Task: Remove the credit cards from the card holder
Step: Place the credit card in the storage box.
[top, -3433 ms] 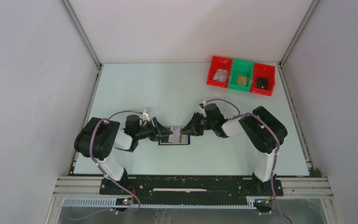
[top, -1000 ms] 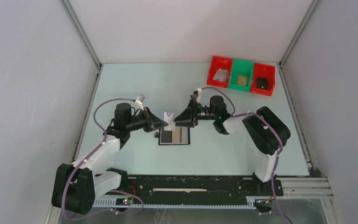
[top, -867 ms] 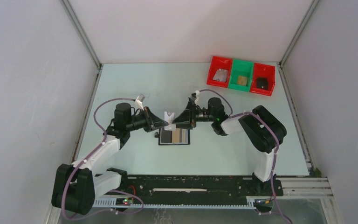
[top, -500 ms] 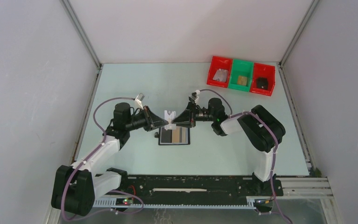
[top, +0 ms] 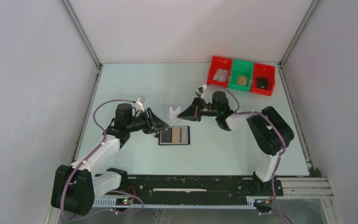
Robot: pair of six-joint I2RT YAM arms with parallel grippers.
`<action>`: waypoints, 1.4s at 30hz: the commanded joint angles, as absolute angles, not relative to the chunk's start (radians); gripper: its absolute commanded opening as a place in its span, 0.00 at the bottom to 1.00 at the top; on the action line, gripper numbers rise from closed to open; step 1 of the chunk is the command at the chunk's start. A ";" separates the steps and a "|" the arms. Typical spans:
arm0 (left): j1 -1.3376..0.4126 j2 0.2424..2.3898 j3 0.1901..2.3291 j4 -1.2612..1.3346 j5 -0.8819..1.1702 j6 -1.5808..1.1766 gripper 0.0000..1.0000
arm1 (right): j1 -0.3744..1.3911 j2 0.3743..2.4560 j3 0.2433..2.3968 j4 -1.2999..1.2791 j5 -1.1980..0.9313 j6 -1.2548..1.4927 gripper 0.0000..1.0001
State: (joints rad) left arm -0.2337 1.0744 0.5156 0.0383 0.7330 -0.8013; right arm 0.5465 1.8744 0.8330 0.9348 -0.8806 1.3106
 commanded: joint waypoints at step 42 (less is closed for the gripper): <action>-0.305 1.301 0.761 -0.284 0.533 -0.590 0.45 | 0.044 2.528 2.307 -0.543 -0.284 0.491 0.00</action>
State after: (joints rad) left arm -0.2993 1.2873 0.7116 -0.2760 0.5220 -0.6209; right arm 0.0555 2.5217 2.2601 -0.5591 -0.2970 0.4931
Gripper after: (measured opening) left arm 0.449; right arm 0.007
